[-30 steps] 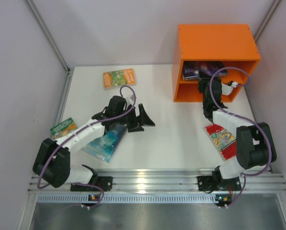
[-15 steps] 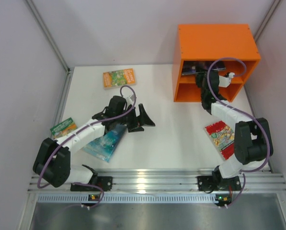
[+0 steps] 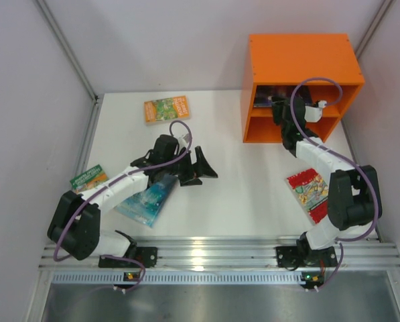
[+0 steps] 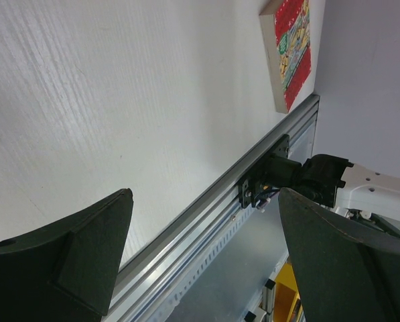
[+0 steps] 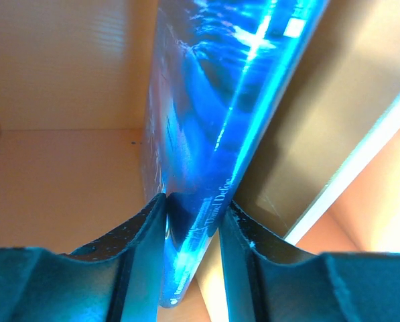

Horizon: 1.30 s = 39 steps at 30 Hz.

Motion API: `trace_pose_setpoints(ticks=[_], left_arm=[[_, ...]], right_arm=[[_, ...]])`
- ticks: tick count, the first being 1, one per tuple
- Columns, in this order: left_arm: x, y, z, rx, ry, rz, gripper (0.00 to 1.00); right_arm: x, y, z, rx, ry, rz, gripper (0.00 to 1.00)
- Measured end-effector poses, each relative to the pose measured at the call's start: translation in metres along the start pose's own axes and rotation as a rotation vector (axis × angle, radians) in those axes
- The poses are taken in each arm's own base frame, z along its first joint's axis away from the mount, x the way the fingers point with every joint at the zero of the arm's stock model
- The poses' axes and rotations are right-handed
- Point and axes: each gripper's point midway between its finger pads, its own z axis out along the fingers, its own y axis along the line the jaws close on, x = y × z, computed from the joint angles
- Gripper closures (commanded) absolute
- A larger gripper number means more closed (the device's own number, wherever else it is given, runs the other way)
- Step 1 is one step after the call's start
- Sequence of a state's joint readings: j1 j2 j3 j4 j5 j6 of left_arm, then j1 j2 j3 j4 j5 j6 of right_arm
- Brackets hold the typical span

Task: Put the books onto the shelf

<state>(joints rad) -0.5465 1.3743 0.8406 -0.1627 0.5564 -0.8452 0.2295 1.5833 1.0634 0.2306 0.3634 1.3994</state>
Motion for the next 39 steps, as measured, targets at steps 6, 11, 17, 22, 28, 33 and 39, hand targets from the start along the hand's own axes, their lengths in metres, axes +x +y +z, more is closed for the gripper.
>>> trace_pose_setpoints(ticks=[6, 11, 17, 22, 28, 33, 39], left_arm=[[0.003, -0.001, 0.001, 0.003, 0.006, -0.001, 0.06], [0.006, 0.001, 0.002, -0.003, 0.009, -0.01, 0.06], [0.006, 0.001, 0.001, -0.007, 0.002, -0.01, 0.06], [0.007, 0.001, 0.002, -0.011, 0.002, -0.008, 0.06], [0.009, 0.0, 0.002, -0.009, 0.005, -0.007, 0.06], [0.01, -0.002, 0.001, -0.004, 0.004, -0.002, 0.06], [0.011, -0.003, 0.002, -0.004, 0.006, 0.001, 0.06]], right_arm=[[0.008, 0.004, -0.003, 0.015, 0.044, -0.038, 0.56], [0.018, 0.008, -0.007, 0.008, 0.083, -0.06, 0.53], [0.02, 0.008, -0.011, 0.018, 0.104, -0.081, 0.53], [0.023, 0.007, -0.015, 0.028, 0.119, -0.081, 0.52], [0.023, 0.007, -0.017, 0.033, 0.128, -0.078, 0.51], [0.024, 0.006, -0.02, 0.042, 0.132, -0.073, 0.54], [0.024, 0.002, -0.025, 0.066, 0.138, -0.075, 0.57]])
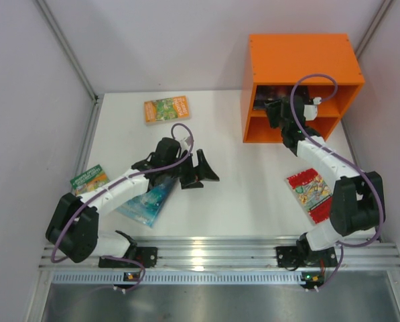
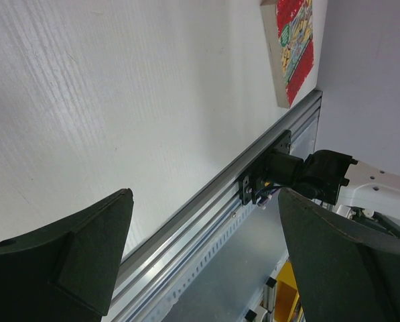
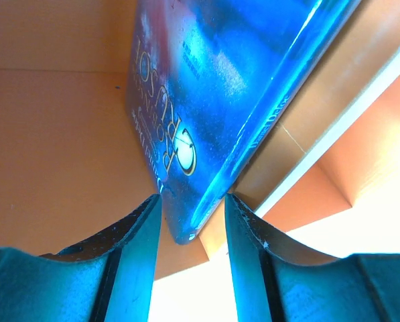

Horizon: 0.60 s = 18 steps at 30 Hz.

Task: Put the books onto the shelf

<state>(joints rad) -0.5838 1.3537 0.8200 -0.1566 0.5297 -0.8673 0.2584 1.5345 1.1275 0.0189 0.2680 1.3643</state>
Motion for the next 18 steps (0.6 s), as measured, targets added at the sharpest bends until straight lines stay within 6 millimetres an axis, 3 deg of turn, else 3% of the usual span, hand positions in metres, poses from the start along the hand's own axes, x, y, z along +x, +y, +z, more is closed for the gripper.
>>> trace_pose_setpoints(ticks=[18], left_arm=[[0.0033, 0.0, 0.0008, -0.003, 0.004, 0.001, 0.06]], right_arm=[[0.0015, -0.0072, 0.0003, 0.027, 0.003, -0.008, 0.72]])
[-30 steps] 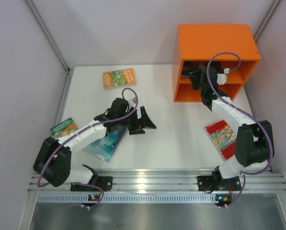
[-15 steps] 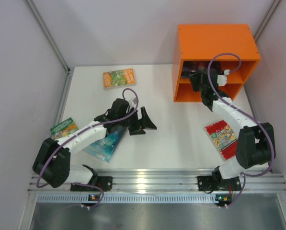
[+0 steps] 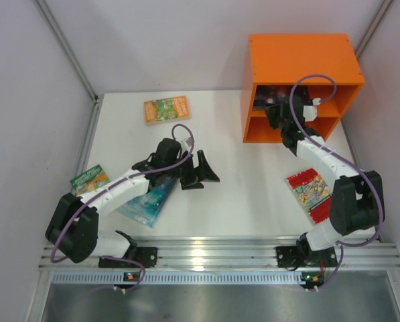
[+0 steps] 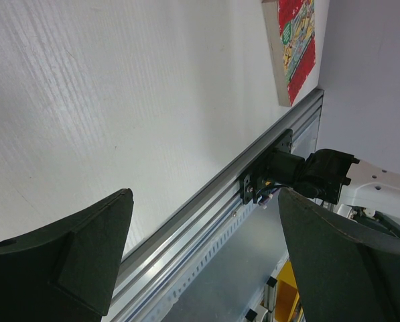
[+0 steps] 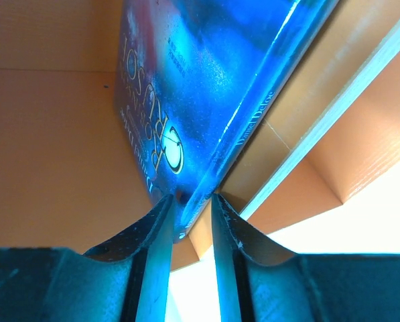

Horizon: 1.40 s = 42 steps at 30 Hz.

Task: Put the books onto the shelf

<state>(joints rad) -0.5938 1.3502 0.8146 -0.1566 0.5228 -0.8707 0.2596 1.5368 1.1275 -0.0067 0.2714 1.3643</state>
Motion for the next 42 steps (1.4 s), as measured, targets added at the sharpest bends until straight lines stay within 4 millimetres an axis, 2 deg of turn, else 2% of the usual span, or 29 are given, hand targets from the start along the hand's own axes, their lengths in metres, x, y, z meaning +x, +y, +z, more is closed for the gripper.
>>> trace_pose_setpoints(ticks=[16, 24, 42], left_arm=[[0.0, 0.0, 0.0, 0.0, 0.001, 0.001, 0.06], [0.001, 0.0, 0.0, 0.001, 0.003, 0.002, 0.06], [0.003, -0.001, 0.002, -0.002, 0.004, 0.007, 0.06]], right_arm=[[0.002, 0.004, 0.009, -0.033, -0.003, -0.019, 0.72], [-0.005, 0.005, 0.008, -0.036, -0.016, -0.022, 0.64], [-0.067, -0.024, -0.007, 0.051, -0.159, 0.071, 0.63]])
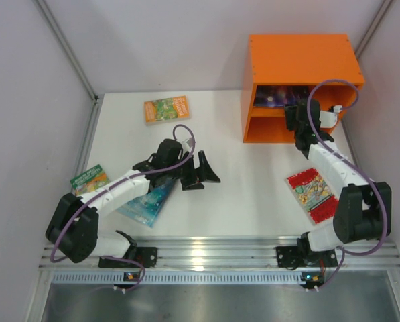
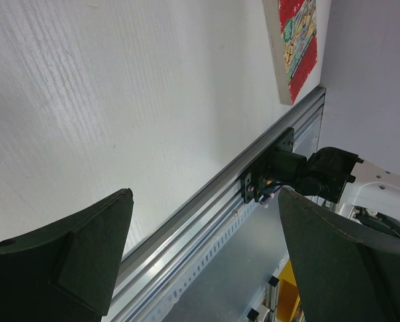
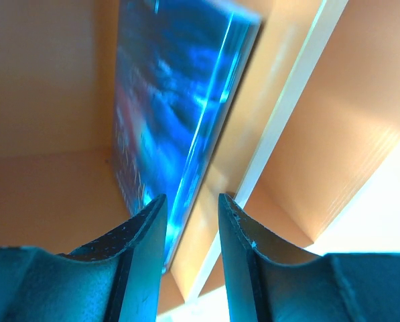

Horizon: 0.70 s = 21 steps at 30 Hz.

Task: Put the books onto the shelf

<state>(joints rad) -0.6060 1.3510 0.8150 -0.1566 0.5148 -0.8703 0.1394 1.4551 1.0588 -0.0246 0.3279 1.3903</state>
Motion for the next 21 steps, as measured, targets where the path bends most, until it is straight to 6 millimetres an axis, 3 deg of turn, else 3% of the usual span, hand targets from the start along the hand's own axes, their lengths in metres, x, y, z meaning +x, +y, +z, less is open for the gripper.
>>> trace_pose_setpoints(ticks=[7, 21], left_arm=[[-0.001, 0.0, 0.003, -0.006, 0.004, -0.001, 0.06], [-0.001, 0.001, 0.007, -0.023, -0.005, 0.002, 0.06]], right_arm=[[-0.012, -0.003, 0.004, 0.011, -0.028, 0.008, 0.64], [0.005, 0.003, 0.016, -0.039, 0.042, -0.007, 0.75]])
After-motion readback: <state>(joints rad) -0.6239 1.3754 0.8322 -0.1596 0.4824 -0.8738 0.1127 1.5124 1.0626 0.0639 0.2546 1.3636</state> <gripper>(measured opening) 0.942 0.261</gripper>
